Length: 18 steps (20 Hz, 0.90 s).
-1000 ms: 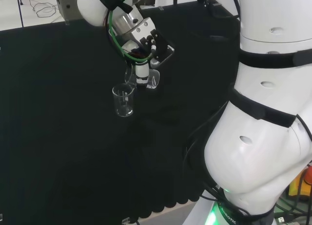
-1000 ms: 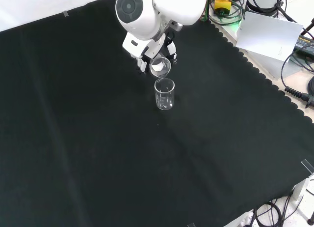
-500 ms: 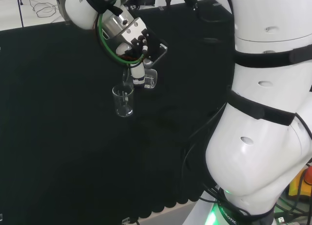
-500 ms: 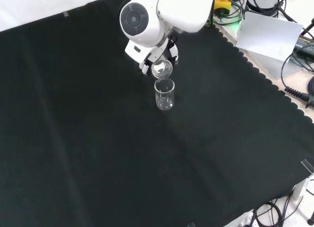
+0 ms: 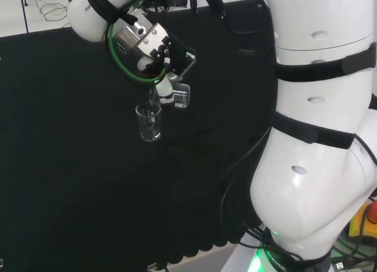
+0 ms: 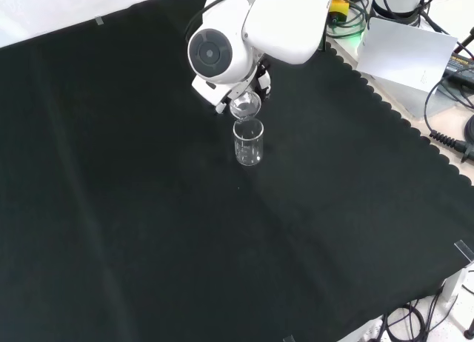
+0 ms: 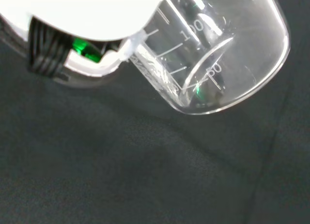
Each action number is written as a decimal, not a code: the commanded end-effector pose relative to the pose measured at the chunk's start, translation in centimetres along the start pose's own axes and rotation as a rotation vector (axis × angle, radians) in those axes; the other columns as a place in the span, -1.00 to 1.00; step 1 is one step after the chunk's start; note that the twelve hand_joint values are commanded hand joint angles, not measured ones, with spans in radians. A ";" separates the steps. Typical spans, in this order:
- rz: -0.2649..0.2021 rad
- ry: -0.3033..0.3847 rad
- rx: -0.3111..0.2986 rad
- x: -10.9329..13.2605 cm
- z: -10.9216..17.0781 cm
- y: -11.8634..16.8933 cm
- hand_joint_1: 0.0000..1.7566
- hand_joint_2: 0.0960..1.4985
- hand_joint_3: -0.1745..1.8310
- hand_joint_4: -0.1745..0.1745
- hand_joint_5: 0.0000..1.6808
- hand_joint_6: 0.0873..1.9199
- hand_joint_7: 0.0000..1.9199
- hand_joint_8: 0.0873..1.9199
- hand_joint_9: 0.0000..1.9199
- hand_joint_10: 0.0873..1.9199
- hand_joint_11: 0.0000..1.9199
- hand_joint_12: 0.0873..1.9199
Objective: Pour the water from the handheld beaker into the one on the table.
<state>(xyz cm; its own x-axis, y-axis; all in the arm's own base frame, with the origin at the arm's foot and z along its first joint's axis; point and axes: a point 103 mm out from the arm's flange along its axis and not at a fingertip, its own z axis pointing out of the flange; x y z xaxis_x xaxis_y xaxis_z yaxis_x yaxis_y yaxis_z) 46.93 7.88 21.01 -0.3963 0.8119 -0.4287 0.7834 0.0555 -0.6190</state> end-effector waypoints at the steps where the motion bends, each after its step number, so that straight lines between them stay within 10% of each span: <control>1: 0.018 -0.019 0.014 -0.1 -0.3 0.0 0.48 -0.36 0.13 -1.00 0.36 0.02 0.26 -0.01 0.62 -0.17 0.21 -0.19; 18: 0.054 -0.114 0.087 0.8 -1.3 0.2 0.48 -0.35 0.14 -1.00 0.35 0.03 0.25 0.00 0.61 -0.16 0.21 -0.19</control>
<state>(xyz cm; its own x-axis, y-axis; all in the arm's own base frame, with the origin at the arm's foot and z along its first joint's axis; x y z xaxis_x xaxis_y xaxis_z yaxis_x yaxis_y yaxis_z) 47.39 9.14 21.43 -0.4063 0.7549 -0.5148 0.7630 -0.0296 -0.6457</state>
